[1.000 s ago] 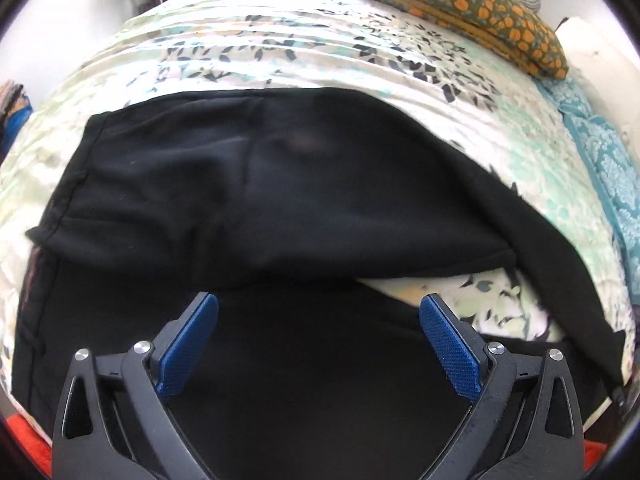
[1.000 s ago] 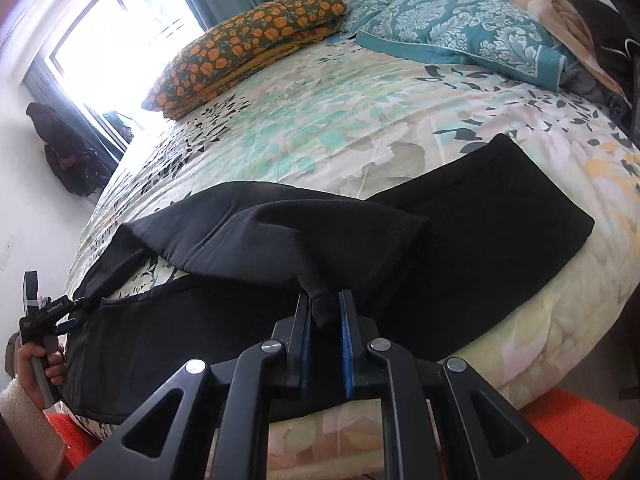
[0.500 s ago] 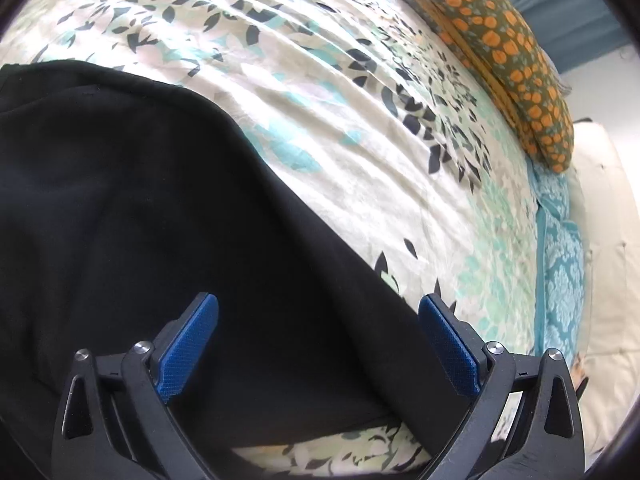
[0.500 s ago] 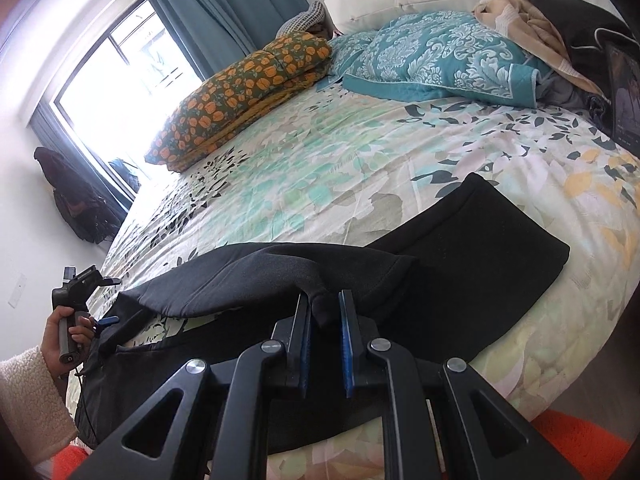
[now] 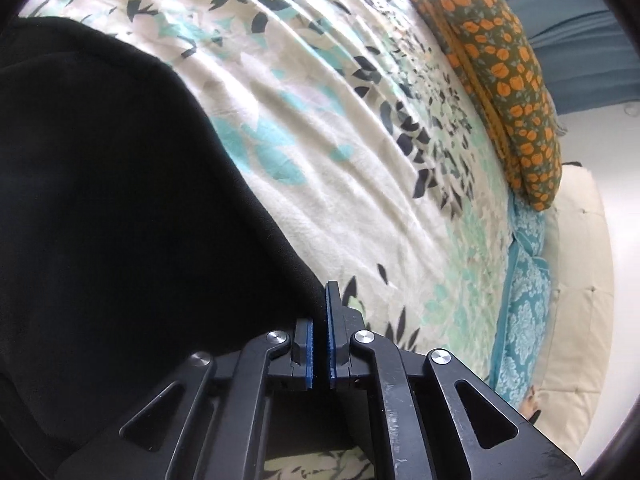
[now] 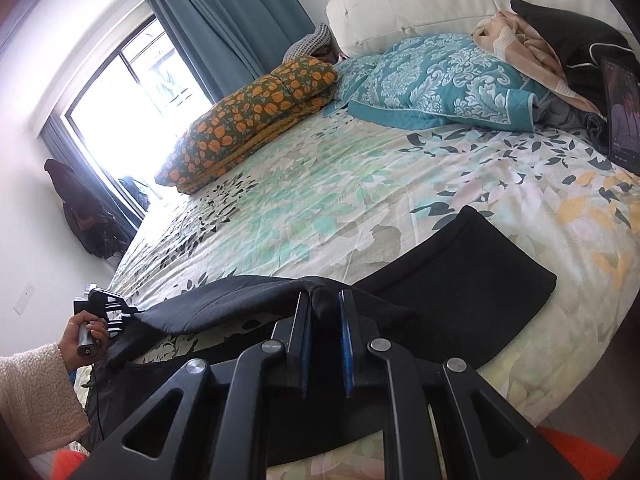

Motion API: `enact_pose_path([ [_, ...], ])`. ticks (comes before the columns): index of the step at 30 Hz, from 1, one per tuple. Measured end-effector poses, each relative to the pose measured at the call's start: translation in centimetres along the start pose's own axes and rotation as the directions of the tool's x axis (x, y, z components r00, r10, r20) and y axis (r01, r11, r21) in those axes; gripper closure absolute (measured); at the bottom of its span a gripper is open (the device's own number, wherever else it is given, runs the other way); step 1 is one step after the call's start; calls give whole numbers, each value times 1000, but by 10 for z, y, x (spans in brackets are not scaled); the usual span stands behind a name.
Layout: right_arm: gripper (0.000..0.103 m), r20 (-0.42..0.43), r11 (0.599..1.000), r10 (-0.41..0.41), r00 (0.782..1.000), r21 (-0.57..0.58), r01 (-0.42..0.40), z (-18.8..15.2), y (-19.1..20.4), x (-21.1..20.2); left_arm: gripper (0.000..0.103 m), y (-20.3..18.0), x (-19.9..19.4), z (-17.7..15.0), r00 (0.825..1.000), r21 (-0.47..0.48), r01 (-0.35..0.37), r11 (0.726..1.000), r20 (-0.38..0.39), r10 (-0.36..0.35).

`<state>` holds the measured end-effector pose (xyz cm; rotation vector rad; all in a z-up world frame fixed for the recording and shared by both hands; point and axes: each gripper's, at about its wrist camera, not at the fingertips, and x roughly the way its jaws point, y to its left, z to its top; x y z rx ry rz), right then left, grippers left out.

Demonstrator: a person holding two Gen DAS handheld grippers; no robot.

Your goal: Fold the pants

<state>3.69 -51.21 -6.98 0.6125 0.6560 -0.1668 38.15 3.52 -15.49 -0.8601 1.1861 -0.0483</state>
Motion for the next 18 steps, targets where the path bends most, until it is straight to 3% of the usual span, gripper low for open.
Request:
enact_pose_path([
  [3,90,78,995,7,997,-103,1,48,7,-10,100,-21,-46,-7,996,63,85,994,36,-87],
  [6,90,147,967,70,987,-253,-31,81,24,-40,100,-24,-107,-37,983,212,129,969,97,-153],
  [8,90,50,932,87,995,-357,-64,79,26,-40,99,-4,-134,-71,983,285,110,952,112,-148],
  [9,90,-44,914,41,998,-401,-55,69,21,-29,99,12,-138,-90,987,309,80,948,107,-118],
  [10,90,-157,899,-40,987,-436,-33,53,12,-11,99,30,-135,-110,994,328,32,944,92,-66],
  [11,90,-283,889,-138,949,-458,-7,33,-3,10,99,50,-127,-128,998,332,-10,943,67,-13],
  [12,89,-390,887,-230,892,-461,27,12,-18,28,99,70,-118,-143,999,315,-30,949,33,21],
  [14,88,-551,911,-310,774,-406,76,-19,-45,47,99,102,-103,-163,998,260,-54,964,-11,59],
  [15,88,-554,915,-319,769,-392,97,-20,-49,43,99,110,-100,-168,998,242,-53,969,-15,58],
  [17,82,-517,947,-260,815,-300,112,-10,-54,24,100,116,-101,-173,999,234,-39,972,-2,41],
  [18,69,-514,971,-207,833,-213,109,-6,-62,15,99,115,-101,-173,999,238,-40,970,3,41],
])
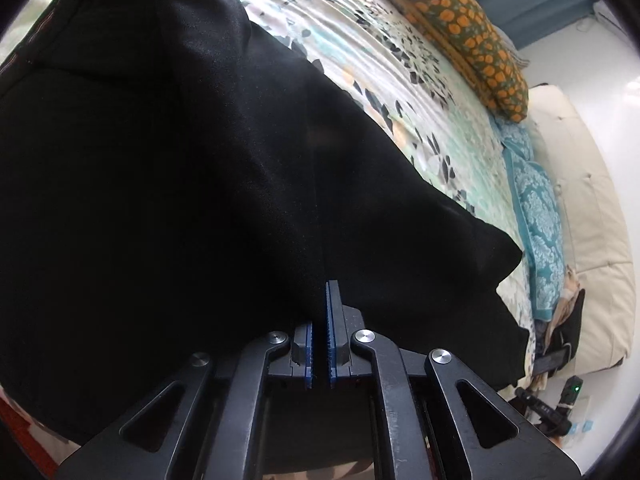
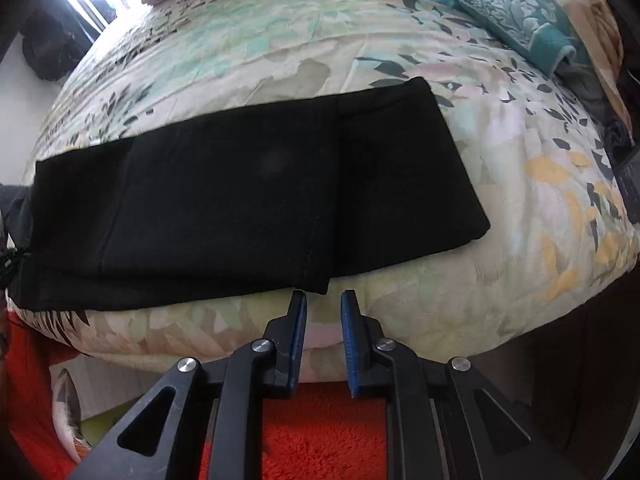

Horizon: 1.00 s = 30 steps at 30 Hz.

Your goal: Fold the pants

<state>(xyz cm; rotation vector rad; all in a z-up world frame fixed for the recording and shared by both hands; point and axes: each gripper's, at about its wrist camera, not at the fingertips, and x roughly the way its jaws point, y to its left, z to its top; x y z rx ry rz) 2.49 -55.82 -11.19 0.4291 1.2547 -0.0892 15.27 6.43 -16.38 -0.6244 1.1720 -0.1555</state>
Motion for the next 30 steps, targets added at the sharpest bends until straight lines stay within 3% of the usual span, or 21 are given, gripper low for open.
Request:
enact_pose_path([
  [1,46,28,996,52,998,77,-54,-1,-7,-8,99,1,-2,-2,1000,6,2,1000,2,-2],
  [3,23,99,967,130,986,207,-149,-4,-23,-14,99,-2,-1,0,1000,14,6,1000,9,-6],
  [5,24,126,925,210,969,294,-239,-4,-35,-8,99,-4,-2,-1,1000,23,8,1000,10,-8],
  [8,29,98,905,193,976,366,-216,8,-41,4,99,-2,-4,-6,1000,31,8,999,13,-8],
  [12,47,37,910,192,981,368,-192,11,-33,14,99,0,-4,-7,1000,25,23,999,15,-24],
  [21,59,9,942,143,990,304,-139,11,-15,18,99,1,-2,-8,1000,39,9,999,13,-10],
  [22,71,-10,946,136,991,298,-127,10,-15,23,99,2,-1,-8,1000,38,9,999,12,-9],
  [23,76,-13,952,104,995,290,-96,10,-13,23,99,2,-1,-8,1000,35,9,999,10,-10],
  [25,84,25,965,73,997,251,-77,13,-6,12,99,1,-1,-6,1000,32,11,999,8,-11],
  [30,87,162,998,-55,985,24,52,38,40,-38,99,-18,-23,-6,998,70,26,997,56,-30],
])
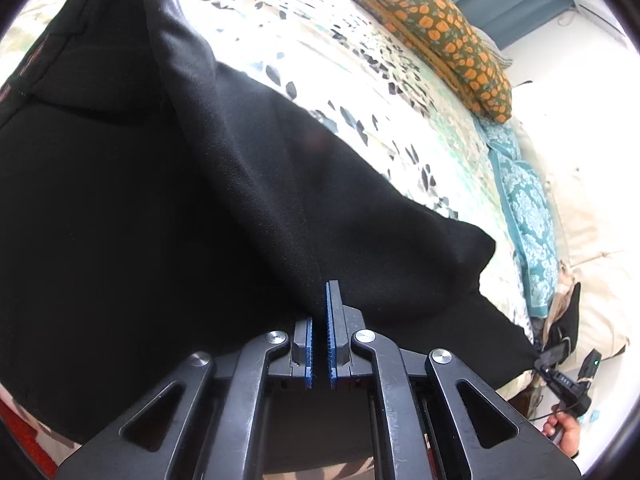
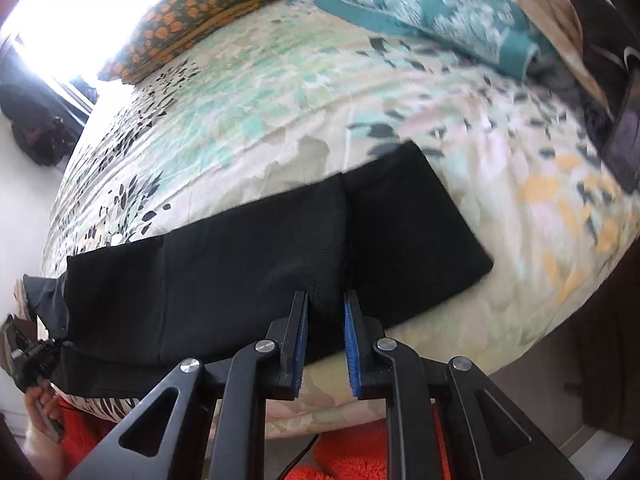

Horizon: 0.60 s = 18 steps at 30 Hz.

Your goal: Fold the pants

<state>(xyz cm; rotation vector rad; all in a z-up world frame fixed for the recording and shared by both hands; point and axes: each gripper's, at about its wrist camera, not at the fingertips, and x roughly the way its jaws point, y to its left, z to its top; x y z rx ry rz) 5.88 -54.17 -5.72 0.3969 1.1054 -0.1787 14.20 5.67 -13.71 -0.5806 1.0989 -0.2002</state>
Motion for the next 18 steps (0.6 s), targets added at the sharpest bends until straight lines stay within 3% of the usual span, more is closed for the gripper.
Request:
enact_pose_path([
  [4,87,-49,996,-85,995,-18,85,5,-14,15,98,-20,-12,-18,1000,55,6,998,5,-7],
  [9,87,-85,987,-143,986,68,149,-12,-56,38,98,-30,0,-59,995,89,0,996,-97,8],
  [14,87,-58,969,-182,981,160,190,-15,-79,31,98,-47,13,-84,983,141,15,990,-182,11],
  [18,87,-87,960,-162,983,215,178,-16,-92,36,98,-51,18,-91,978,152,10,988,-207,22],
])
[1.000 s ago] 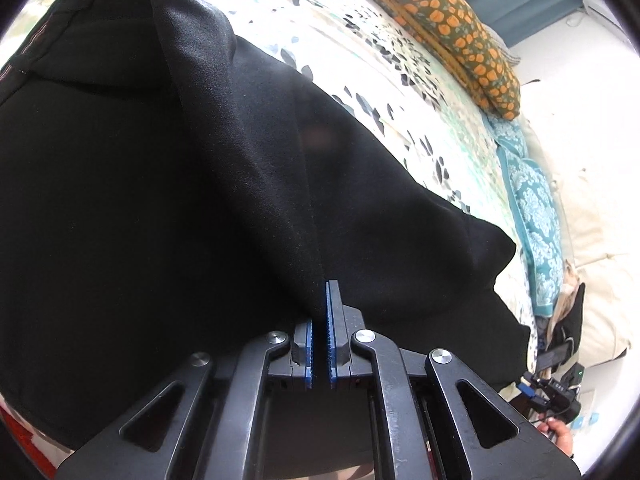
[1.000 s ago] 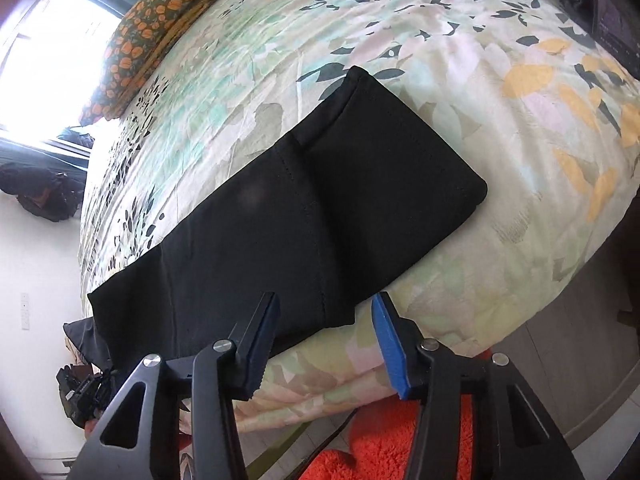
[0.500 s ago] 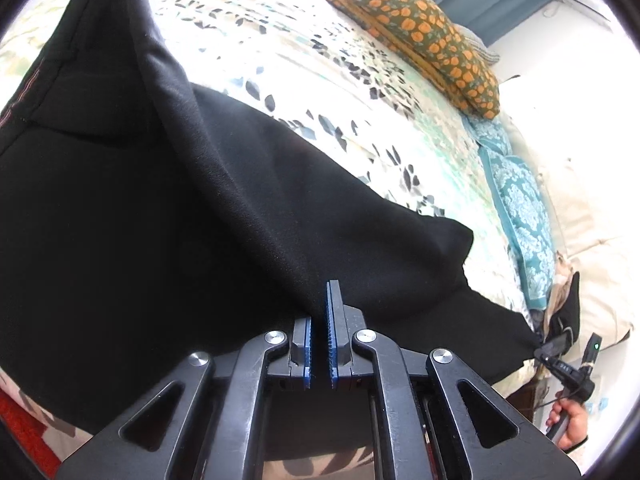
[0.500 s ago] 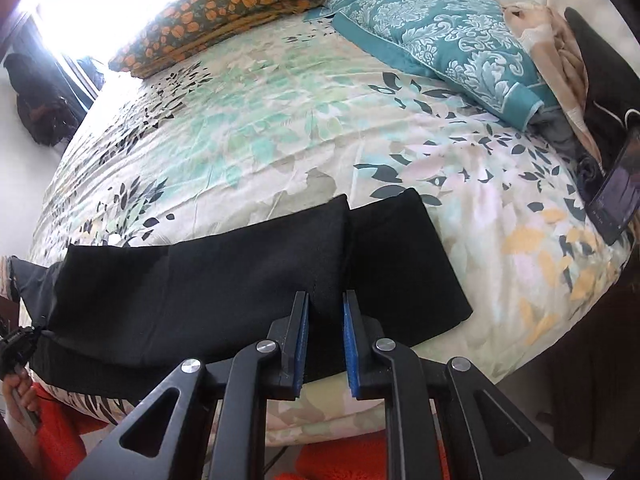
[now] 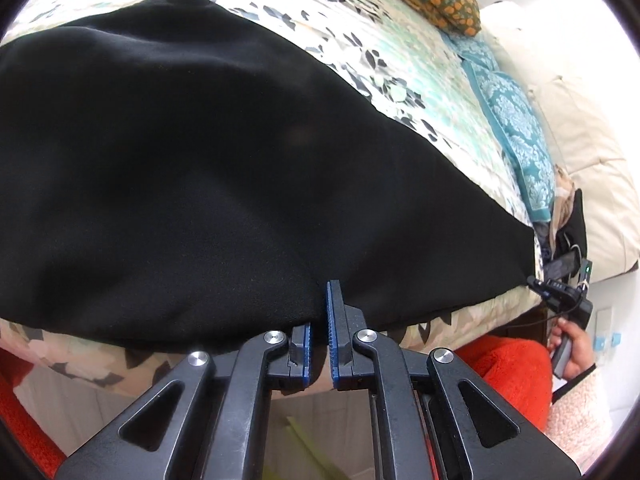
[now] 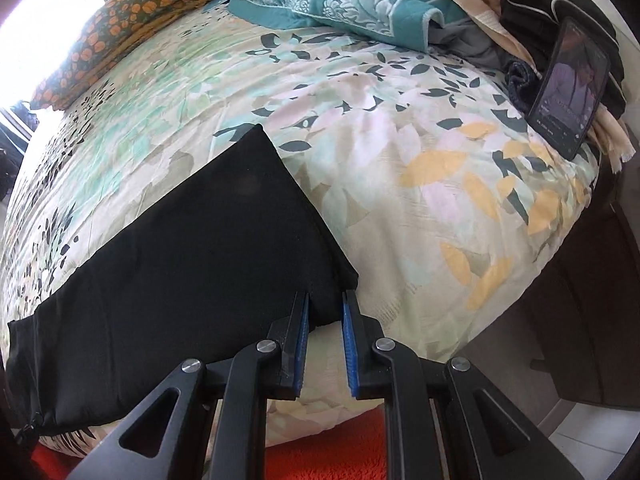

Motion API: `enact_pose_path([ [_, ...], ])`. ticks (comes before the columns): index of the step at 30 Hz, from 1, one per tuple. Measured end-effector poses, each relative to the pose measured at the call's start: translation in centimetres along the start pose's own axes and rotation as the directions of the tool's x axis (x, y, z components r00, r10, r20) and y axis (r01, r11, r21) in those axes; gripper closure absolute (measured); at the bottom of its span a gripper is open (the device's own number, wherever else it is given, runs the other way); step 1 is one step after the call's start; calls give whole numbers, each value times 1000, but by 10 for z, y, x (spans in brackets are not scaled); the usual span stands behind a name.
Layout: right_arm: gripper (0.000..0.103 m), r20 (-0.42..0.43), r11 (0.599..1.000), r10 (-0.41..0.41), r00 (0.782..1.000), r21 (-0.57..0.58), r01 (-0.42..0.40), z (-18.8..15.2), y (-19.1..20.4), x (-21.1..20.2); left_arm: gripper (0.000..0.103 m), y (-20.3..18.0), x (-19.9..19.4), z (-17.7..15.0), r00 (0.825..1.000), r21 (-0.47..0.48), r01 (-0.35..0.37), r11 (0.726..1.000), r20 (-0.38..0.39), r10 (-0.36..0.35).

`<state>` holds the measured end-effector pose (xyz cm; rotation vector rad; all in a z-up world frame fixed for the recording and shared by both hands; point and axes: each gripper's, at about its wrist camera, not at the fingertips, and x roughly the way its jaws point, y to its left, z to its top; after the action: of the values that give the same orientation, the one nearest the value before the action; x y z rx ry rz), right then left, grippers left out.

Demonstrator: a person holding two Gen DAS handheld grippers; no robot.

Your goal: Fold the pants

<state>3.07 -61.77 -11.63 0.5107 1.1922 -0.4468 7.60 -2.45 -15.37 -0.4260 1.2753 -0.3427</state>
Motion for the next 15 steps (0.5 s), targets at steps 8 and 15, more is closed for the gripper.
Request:
enact_pose_path([
  [8,87,-14,1000,-1,1000,11,2,-1,2,4,98,2,4,-7,1000,-30,13,999,-16,-13],
  [15,87,-10,998,23,1000,53,-22,-2,-5,3,99,8,-2,-2,998,-58,56,997,2,-56],
])
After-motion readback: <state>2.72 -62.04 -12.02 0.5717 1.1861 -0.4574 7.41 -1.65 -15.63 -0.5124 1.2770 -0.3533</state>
